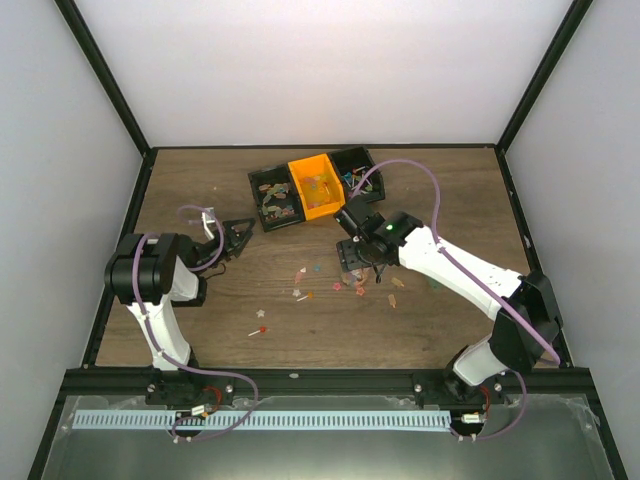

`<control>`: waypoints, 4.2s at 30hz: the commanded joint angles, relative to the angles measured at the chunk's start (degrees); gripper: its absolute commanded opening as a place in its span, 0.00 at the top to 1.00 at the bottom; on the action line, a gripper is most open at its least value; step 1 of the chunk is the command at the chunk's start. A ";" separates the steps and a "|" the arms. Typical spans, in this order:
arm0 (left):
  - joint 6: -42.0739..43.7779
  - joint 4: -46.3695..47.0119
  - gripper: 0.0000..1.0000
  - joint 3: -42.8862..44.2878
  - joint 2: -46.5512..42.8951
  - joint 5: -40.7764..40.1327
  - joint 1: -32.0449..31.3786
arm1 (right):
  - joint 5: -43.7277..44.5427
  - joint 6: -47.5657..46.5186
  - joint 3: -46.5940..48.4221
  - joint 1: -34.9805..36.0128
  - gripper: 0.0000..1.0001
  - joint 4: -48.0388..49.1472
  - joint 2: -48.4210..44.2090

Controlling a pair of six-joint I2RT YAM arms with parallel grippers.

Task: Pack the candies
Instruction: Close the box lid on the packing bottle, then screw the box lid onto the packing bottle.

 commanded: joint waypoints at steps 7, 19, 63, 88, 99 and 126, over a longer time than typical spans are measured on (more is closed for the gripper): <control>0.94 14.18 0.00 0.77 0.75 0.28 -0.24 | 3.41 0.57 4.18 0.38 0.22 -1.81 -0.78; 5.73 14.08 0.00 -1.48 -5.12 -2.38 -2.71 | 2.87 -1.16 3.53 -6.10 0.16 -0.90 -6.76; 68.25 -18.35 0.00 2.71 -5.24 -18.98 -39.56 | -27.82 -2.83 -17.89 -27.77 0.00 23.89 -38.33; 71.44 -17.00 0.00 13.21 8.33 -19.78 -44.13 | -28.51 -3.68 -16.73 -27.73 0.00 20.02 -36.65; 71.06 -13.94 0.00 15.35 11.12 -20.15 -44.61 | -28.44 -2.85 -19.72 -27.78 0.01 20.39 -37.24; 69.83 -14.46 0.20 18.01 13.54 -18.25 -44.80 | -42.81 7.14 -28.86 -27.76 0.19 33.33 -35.96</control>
